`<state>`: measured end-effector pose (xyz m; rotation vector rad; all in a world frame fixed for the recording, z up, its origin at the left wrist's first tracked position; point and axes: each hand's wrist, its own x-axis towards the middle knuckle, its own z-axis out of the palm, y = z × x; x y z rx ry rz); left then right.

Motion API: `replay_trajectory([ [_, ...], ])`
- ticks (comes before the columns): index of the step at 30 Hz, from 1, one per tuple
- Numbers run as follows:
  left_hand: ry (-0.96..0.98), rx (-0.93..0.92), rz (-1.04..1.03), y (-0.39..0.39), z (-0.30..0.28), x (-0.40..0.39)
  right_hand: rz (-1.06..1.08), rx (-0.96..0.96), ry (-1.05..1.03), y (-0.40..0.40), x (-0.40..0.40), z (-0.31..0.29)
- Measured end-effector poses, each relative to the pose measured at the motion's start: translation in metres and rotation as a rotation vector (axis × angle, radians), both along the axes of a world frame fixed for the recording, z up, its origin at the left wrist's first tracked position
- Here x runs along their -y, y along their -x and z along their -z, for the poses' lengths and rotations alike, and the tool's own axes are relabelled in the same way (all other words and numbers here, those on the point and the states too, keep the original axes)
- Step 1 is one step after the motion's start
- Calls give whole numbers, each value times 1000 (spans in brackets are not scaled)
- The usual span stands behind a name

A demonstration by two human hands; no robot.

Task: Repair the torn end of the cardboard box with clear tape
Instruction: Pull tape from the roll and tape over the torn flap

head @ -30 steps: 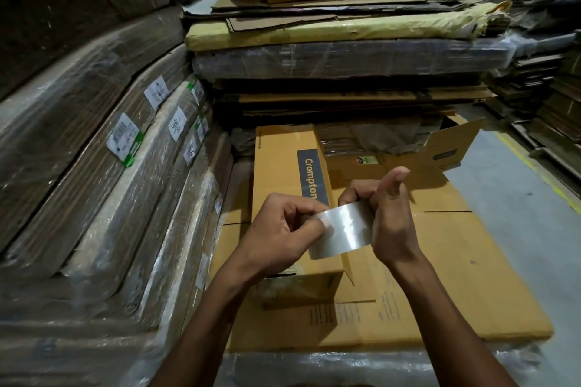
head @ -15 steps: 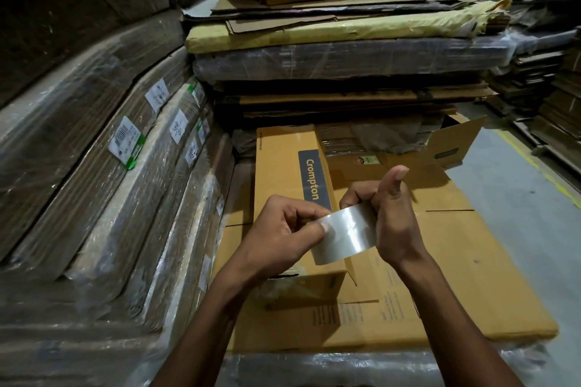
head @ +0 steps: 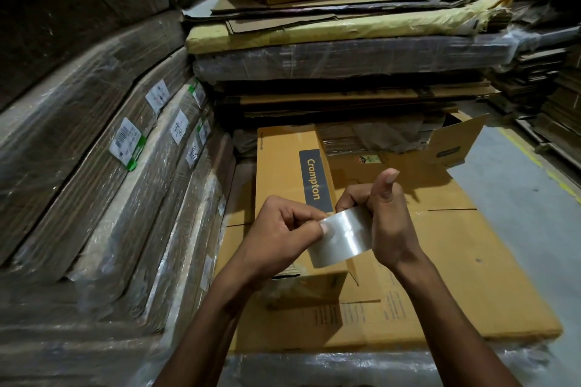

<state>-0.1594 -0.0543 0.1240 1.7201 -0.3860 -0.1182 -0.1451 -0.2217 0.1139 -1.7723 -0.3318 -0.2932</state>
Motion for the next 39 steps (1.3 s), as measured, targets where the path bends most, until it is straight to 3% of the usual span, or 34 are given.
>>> replay_trajectory([
  [17, -32, -5, 10, -1, 1, -1, -11, 78, 1, -3, 4, -1],
  [20, -45, -8, 14, -2, -1, -3, -72, 102, 85, -5, 8, 0],
  [25, -88, -27, 107, -1, -8, -11, -198, -20, 250, -1, 17, -2],
  [30, -240, 44, 85, -3, -2, -16, -280, -68, 327, 2, 12, -4],
  [39, -232, 161, 78, 1, -3, -16, -235, 56, 301, 3, 8, -6],
])
